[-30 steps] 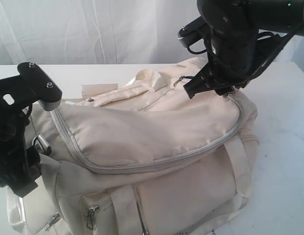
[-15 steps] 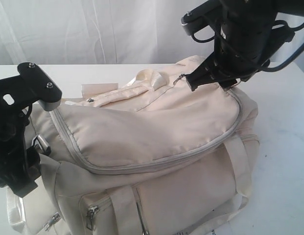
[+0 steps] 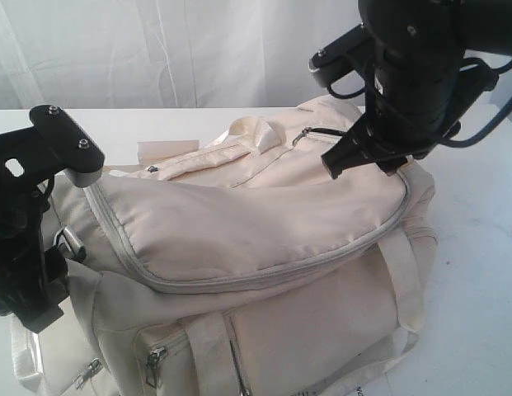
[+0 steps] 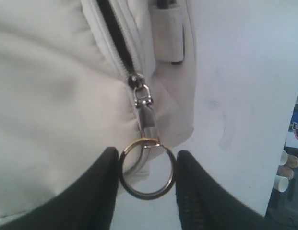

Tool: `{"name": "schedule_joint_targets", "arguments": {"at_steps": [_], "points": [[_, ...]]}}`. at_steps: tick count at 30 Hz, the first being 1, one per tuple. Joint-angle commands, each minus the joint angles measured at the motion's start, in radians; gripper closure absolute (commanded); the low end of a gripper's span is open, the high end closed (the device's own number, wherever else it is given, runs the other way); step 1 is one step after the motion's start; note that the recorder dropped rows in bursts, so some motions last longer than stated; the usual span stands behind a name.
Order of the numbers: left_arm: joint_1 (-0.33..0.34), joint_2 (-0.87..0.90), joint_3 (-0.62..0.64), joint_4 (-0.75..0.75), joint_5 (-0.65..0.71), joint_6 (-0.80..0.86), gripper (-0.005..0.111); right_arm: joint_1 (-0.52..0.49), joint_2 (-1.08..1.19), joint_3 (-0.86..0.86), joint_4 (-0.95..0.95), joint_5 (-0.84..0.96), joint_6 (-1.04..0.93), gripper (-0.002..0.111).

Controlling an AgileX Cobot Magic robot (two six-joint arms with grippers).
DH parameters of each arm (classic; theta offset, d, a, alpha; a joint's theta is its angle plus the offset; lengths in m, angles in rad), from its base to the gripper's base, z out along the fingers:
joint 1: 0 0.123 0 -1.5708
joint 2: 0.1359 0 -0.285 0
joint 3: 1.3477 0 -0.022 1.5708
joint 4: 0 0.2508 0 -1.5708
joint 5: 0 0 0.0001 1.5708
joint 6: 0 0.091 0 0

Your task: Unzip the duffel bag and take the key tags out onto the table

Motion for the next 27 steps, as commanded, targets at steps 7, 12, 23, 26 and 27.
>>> {"name": "schedule_joint_targets", "arguments": {"at_steps": [7,12,23,26,27], "points": [[0.001,-0.008,-0.003,-0.038,0.023,-0.007,0.042,-0.007,-0.042,0.044,-0.028,0.028,-0.009,0.108],[0.001,-0.008,-0.003,-0.038,0.023,-0.007,0.042,-0.007,-0.077,0.043,-0.028,0.028,-0.009,0.108],[0.001,-0.008,-0.003,-0.038,0.027,-0.007,0.042,-0.007,-0.168,0.182,-0.030,0.028,-0.005,0.108],[0.001,-0.008,-0.003,-0.038,0.027,-0.007,0.042,-0.007,-0.206,0.220,-0.030,0.028,-0.005,0.108],[0.001,-0.008,-0.003,-0.038,0.027,-0.007,0.042,-0.007,-0.222,0.234,-0.030,0.028,0.005,0.108]]}}
